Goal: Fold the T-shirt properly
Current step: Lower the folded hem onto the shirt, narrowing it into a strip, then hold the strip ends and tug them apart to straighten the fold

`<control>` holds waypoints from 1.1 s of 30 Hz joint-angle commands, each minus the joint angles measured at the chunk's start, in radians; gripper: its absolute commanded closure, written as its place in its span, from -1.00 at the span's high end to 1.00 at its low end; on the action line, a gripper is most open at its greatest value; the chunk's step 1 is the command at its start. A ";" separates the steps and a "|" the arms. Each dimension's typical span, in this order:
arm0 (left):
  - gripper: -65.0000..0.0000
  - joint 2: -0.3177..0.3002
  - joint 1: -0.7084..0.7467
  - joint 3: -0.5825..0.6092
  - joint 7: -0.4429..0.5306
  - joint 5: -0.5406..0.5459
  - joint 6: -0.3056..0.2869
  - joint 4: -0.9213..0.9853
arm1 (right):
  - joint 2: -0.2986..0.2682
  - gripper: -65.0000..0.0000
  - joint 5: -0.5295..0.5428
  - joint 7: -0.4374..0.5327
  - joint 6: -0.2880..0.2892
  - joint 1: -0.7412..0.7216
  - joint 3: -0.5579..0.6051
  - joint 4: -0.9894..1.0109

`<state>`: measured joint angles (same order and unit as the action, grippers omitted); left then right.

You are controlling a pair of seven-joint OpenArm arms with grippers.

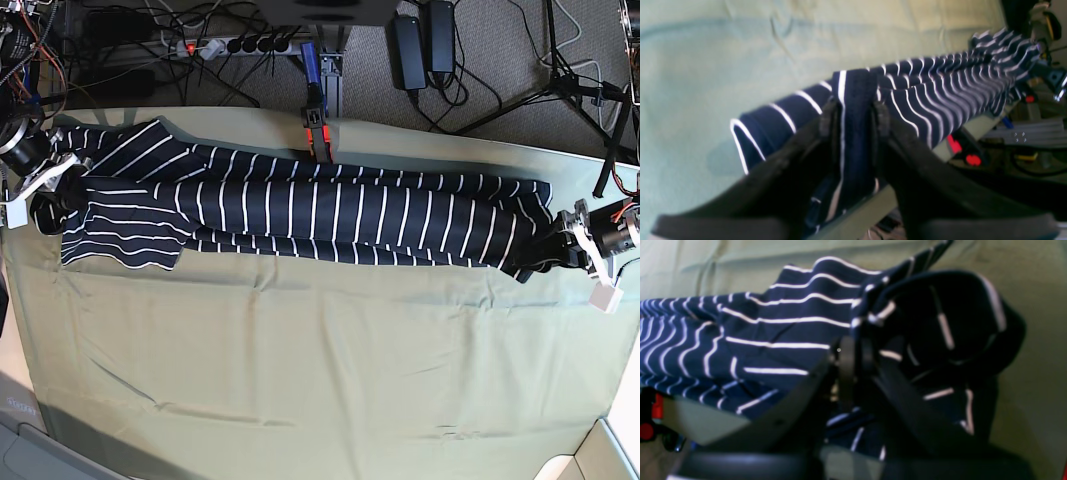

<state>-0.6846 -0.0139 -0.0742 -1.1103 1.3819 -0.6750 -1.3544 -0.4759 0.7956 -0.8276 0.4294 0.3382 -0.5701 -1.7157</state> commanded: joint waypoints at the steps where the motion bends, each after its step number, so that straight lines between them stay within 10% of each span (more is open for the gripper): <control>1: -0.34 -0.024 -0.017 -0.011 0.023 0.020 -0.023 -0.014 | -0.020 -0.41 0.012 0.024 0.065 -0.003 -0.013 -0.014; 5: -0.26 -0.025 -0.017 -0.011 0.022 0.019 -0.023 -0.014 | -0.020 0.22 0.011 0.063 0.065 -0.016 -0.013 -0.015; 33: -0.26 -0.011 -0.016 -0.010 0.014 0.021 -0.023 -0.080 | -0.019 0.22 -0.050 0.091 0.045 -0.443 -0.014 0.523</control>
<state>-0.6727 -0.0135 -0.0742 -1.1107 1.3811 -0.6750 -1.4197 -0.4736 0.7345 -0.7555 0.4263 -0.0879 -0.5766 -1.1801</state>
